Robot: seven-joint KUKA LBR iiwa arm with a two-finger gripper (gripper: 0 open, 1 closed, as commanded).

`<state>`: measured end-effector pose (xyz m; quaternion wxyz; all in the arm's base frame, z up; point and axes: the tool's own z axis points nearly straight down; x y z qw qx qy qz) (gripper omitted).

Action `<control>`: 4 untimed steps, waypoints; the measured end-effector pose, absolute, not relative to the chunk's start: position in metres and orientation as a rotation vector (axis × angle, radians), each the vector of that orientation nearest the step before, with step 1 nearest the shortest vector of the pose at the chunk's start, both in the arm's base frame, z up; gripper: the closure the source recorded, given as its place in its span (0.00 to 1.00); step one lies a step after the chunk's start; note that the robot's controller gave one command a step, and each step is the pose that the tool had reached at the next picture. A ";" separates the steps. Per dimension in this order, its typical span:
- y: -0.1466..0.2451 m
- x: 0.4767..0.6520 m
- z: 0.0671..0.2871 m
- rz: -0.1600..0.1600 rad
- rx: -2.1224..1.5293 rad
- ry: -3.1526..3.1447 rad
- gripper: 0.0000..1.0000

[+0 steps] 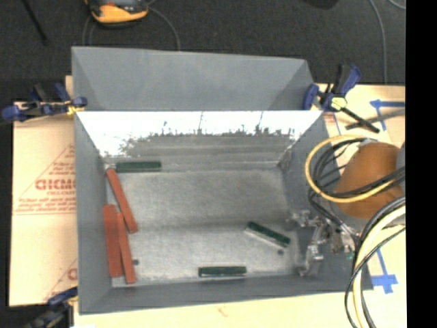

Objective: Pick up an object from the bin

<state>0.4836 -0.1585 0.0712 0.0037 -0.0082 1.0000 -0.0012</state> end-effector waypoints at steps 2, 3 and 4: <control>-0.110 0.554 0.071 0.000 0.216 3.127 1.00; -0.110 0.554 0.071 -0.001 0.215 3.127 1.00; -0.105 0.561 0.208 -0.002 0.204 3.131 1.00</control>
Offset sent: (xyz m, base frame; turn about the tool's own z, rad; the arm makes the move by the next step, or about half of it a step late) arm 0.0688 0.0494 -0.0012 0.1574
